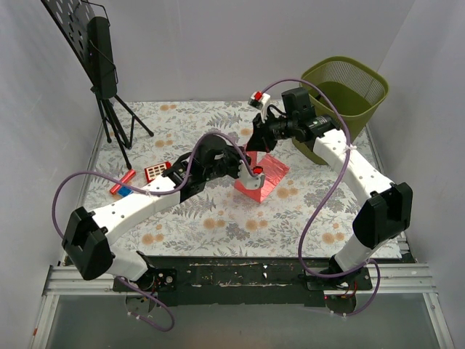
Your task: Put the trash bags into the trash bin
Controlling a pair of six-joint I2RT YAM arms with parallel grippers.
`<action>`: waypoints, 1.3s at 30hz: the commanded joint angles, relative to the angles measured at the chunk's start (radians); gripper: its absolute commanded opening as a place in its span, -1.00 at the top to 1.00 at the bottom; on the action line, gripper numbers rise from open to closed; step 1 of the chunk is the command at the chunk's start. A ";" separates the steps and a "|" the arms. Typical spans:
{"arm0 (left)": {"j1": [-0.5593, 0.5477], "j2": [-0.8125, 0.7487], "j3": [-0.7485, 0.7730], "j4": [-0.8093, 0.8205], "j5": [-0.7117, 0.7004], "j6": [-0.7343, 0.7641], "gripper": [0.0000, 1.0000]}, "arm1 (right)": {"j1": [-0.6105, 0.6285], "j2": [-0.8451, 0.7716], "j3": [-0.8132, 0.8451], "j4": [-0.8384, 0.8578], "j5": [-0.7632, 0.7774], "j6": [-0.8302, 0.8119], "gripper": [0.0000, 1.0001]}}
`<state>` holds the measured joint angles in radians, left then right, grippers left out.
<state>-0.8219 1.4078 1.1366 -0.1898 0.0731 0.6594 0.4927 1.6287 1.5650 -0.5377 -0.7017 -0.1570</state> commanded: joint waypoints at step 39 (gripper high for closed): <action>-0.020 0.023 -0.055 0.312 0.007 0.069 1.00 | 0.059 0.014 0.063 -0.107 -0.097 -0.144 0.97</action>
<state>-0.8143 1.3888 1.0286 0.0109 0.0490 0.7063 0.4881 1.7046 1.6791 -0.6407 -0.7399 -0.2302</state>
